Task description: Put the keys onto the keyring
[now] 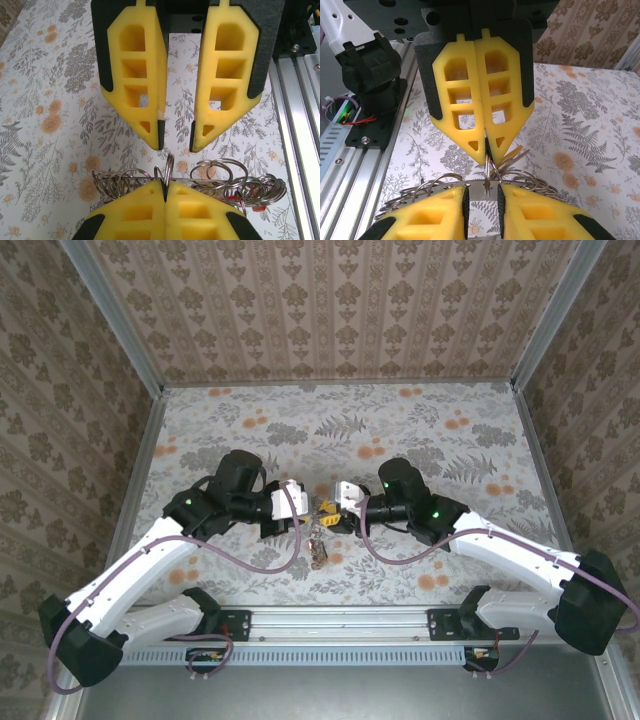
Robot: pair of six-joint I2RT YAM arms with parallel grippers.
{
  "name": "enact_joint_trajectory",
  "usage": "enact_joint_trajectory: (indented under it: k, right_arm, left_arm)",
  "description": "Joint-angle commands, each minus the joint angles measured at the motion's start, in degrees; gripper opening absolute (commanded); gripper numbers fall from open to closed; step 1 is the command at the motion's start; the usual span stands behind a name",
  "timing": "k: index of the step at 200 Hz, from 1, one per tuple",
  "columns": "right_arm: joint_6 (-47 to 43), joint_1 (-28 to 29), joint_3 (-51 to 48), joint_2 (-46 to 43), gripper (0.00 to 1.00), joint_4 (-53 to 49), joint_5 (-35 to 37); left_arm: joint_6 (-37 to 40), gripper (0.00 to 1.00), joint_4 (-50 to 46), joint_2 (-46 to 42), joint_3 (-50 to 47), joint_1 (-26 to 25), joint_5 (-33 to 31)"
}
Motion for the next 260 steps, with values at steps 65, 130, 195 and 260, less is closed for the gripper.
enact_joint_trajectory:
  k: [65, 130, 195, 260]
  right_arm:
    - [0.41, 0.86, 3.16, 2.37, 0.19, -1.59, -1.12]
    - [3.04, 0.82, 2.17, 2.76, 0.05, -0.82, 2.48]
    - [9.18, 0.8, 0.44, 3.78, 0.1, 3.07, 3.79]
    - [11.35, 0.68, -1.53, 2.64, 0.2, 6.35, 6.09]
  left_arm:
    - [-1.17, 0.0, 2.19, 0.71, 2.48, -0.27, 1.18]
    - [-3.22, 0.0, 4.6, -0.42, 1.31, -0.22, 0.29]
    - [-5.14, 0.0, 6.86, -1.74, -0.29, -0.12, -1.88]
    - [-5.5, 0.0, 7.03, -1.86, -0.36, -0.1, -2.68]
